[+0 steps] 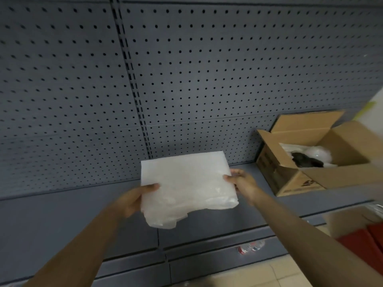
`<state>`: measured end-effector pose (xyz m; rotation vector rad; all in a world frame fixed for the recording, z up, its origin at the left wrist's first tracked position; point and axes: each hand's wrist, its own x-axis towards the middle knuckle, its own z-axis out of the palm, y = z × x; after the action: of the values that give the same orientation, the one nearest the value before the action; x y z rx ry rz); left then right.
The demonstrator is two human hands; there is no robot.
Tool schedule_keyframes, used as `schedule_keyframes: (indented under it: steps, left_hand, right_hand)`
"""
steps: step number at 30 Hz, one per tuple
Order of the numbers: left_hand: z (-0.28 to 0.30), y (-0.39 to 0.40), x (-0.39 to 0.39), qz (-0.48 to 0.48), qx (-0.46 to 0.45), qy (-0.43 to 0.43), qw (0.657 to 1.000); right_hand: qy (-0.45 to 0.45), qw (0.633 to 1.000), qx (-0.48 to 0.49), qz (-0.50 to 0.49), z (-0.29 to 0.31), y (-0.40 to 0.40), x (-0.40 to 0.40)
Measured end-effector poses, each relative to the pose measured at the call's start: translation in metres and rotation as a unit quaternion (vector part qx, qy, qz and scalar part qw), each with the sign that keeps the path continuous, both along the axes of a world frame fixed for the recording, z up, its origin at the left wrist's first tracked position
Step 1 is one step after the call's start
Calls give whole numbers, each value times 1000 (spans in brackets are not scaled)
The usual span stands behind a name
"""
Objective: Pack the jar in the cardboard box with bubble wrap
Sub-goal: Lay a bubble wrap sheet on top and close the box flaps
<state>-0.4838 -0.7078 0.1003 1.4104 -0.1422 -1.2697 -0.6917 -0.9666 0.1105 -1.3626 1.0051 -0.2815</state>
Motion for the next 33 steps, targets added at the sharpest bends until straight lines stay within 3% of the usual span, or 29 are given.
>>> schedule_keyframes:
  steps: [6,16,26,33]
  left_hand:
    - [25,-28,-14,-10,-36,-42,998]
    - [128,-126,-98,-49,-140,-137,979]
    - [140,-291,-207,-63,-140,-143,978]
    - [126,-391,-219,-31,-92,-232,968]
  right_hand:
    - [-35,997,-63,-14,21,-16,-32]
    - [-146,981,-130,-10,124,-110,-135]
    - [-70,981,-159,-87,132,-257,-245]
    - [3,976,-185,-117,114,-341,-265]
